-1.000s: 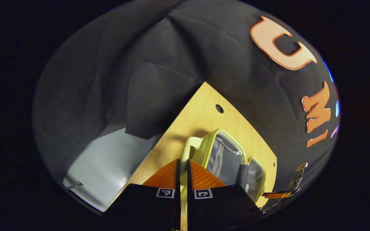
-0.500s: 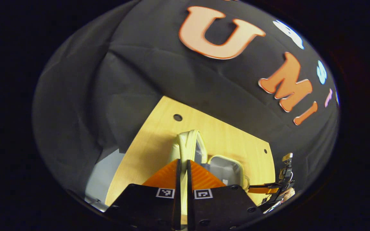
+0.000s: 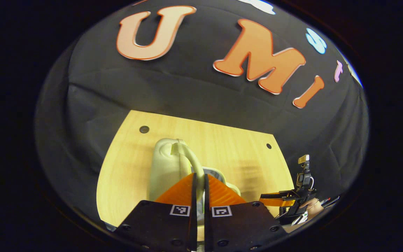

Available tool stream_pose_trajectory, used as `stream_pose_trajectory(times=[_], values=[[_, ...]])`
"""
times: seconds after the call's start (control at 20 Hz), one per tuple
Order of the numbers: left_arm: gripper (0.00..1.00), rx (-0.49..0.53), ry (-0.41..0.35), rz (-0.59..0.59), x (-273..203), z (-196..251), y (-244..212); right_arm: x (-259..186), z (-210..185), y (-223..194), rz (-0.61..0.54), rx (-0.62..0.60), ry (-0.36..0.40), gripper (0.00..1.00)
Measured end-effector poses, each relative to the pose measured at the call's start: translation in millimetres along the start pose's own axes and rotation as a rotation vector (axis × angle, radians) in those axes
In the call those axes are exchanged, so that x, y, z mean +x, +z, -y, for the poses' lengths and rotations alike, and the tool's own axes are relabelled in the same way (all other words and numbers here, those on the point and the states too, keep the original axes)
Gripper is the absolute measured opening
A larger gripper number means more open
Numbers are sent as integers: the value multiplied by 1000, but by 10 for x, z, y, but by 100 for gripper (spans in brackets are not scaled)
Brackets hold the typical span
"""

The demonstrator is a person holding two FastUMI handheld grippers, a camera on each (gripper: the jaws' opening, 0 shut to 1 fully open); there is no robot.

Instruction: First open the suitcase, pack the skin care products into it, and then close the suitcase.

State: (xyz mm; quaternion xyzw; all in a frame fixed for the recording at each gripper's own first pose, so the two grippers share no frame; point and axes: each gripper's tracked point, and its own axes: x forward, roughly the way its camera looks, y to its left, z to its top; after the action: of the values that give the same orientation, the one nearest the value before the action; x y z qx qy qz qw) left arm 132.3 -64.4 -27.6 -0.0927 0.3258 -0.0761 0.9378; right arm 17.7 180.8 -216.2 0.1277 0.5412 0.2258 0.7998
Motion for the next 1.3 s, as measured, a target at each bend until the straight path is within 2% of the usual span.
stream_pose_trajectory(times=[0.15, 0.35, 0.55, 0.6, 0.7, 0.85, 1.1, 1.25, 1.3], values=[[8, 6, -51, -38, 281, 471, -180, -374, 393, 15, 30, 39, -22, 95], [8, 33, -123, -136, 950, 1057, -596, -672, 830, -105, 49, 92, -72, 95], [8, 27, -156, -240, 1604, 1302, -1103, -881, 1155, -257, 65, 137, -108, 95], [7, 25, -156, -269, 1766, 1324, -1244, -901, 1207, -305, 62, 147, -117, 95], [10, 35, -142, -321, 1974, 1285, -1415, -925, 1315, -398, 56, 166, -125, 95], [8, 69, -96, -337, 2212, 1223, -1566, -963, 1418, -471, 54, 177, -142, 95], [8, 34, -36, -318, 2247, 1111, -1623, -956, 1413, -477, 44, 172, -134, 95], [14, 26, -10, -335, 2100, 1100, -1650, -892, 1353, -422, 40, 151, -137, 95], [17, 23, -26, -328, 2115, 1181, -1676, -861, 1344, -405, 39, 139, -145, 95]])
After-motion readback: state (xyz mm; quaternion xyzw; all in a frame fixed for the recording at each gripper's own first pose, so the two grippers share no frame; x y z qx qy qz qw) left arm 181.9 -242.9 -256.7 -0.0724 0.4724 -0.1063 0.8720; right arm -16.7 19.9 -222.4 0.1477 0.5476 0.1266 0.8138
